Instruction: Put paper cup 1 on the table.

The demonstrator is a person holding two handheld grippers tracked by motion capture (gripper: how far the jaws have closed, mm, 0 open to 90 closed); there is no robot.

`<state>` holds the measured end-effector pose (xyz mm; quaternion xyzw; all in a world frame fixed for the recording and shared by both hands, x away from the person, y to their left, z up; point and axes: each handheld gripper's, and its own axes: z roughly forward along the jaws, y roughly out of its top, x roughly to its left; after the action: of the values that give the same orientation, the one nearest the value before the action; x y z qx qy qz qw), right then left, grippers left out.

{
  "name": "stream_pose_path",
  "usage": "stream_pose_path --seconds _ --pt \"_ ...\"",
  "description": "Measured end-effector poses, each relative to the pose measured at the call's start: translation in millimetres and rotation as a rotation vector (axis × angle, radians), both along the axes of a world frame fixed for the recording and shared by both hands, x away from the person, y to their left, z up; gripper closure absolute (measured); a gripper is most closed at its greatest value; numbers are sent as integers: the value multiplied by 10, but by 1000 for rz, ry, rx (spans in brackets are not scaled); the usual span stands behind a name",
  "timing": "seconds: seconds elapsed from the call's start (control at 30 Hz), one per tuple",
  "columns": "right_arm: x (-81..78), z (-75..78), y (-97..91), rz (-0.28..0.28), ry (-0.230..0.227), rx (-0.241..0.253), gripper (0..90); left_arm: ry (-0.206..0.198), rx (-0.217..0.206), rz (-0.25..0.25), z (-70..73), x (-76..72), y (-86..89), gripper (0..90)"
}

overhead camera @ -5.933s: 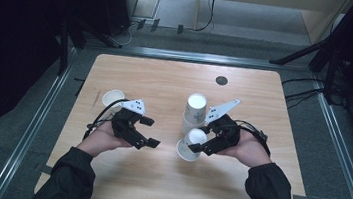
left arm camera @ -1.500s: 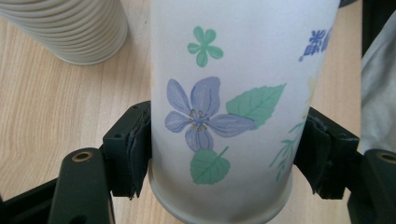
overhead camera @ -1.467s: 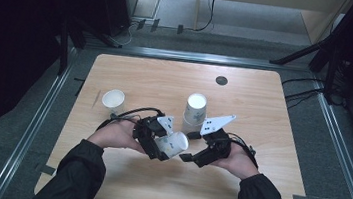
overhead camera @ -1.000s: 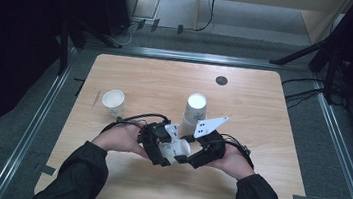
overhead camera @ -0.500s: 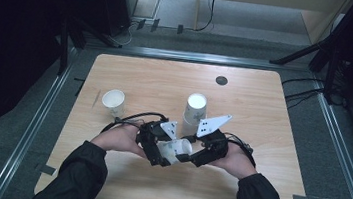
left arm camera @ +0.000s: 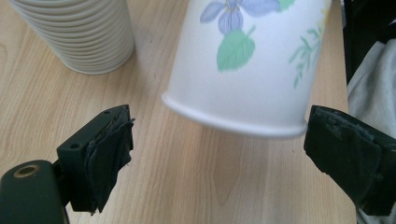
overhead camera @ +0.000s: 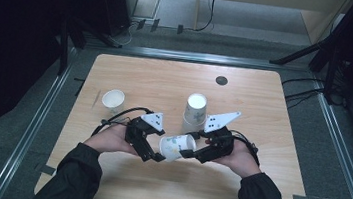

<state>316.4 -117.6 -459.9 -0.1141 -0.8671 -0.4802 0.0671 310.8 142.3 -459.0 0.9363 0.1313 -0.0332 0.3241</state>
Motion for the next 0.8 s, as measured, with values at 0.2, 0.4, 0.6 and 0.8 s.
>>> stream_pose_path --seconds 0.2,0.4,0.6,0.8 --pt "17 24 -40 -8 2 21 357 10 -52 16 -12 -57 73 81" --pt "14 36 -51 -5 9 33 357 27 -93 27 -83 -77 35 68" --pt "5 41 -49 0 17 35 357 6 -145 34 -108 -115 -31 69" --pt "1 26 -6 12 12 35 357 29 -186 30 -160 -94 -77 77"
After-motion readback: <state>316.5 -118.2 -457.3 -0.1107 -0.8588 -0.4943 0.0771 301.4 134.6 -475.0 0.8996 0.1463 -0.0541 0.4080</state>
